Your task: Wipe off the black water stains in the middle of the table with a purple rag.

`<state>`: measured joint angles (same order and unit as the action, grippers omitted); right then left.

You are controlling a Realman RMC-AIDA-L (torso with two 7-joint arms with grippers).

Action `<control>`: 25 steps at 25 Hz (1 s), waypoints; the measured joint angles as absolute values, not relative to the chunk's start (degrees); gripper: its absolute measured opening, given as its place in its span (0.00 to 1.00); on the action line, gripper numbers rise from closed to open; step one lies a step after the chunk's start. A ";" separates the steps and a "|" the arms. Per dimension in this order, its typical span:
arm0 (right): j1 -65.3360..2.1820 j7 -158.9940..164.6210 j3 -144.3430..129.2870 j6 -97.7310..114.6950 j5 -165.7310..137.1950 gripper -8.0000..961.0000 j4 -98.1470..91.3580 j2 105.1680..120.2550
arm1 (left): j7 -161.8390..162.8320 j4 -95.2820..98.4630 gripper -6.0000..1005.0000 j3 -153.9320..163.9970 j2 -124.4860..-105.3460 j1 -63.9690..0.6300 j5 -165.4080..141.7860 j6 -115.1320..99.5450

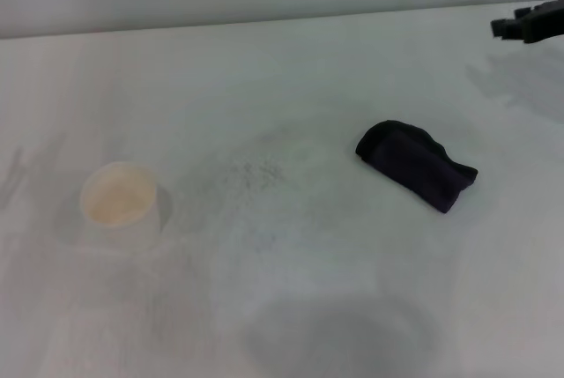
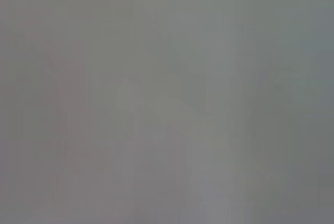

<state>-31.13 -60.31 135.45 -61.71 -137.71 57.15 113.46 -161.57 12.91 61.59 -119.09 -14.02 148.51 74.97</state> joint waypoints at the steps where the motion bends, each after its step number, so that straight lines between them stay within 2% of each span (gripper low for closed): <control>1: -30.08 -63.10 136.00 -60.37 -134.15 0.45 56.54 113.38 | -161.64 12.80 0.89 61.59 -119.13 -14.21 148.91 74.96; 8: -22.25 -93.20 136.81 -51.05 -99.70 0.45 47.40 114.16 | -161.92 10.20 0.89 61.61 -119.20 -15.69 153.83 74.14; 16: -21.01 -141.49 136.57 -57.30 -50.98 0.46 23.69 115.26 | -161.92 9.98 0.89 61.71 -119.20 -17.45 154.96 68.73; 25: -21.40 -150.22 136.83 -56.63 -42.57 0.47 19.54 115.38 | -161.91 10.31 0.89 61.63 -119.10 -21.02 157.38 66.15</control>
<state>-21.40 -150.22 136.83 -56.63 -42.57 19.54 115.38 -161.91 10.31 61.63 -119.10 -21.01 157.38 66.15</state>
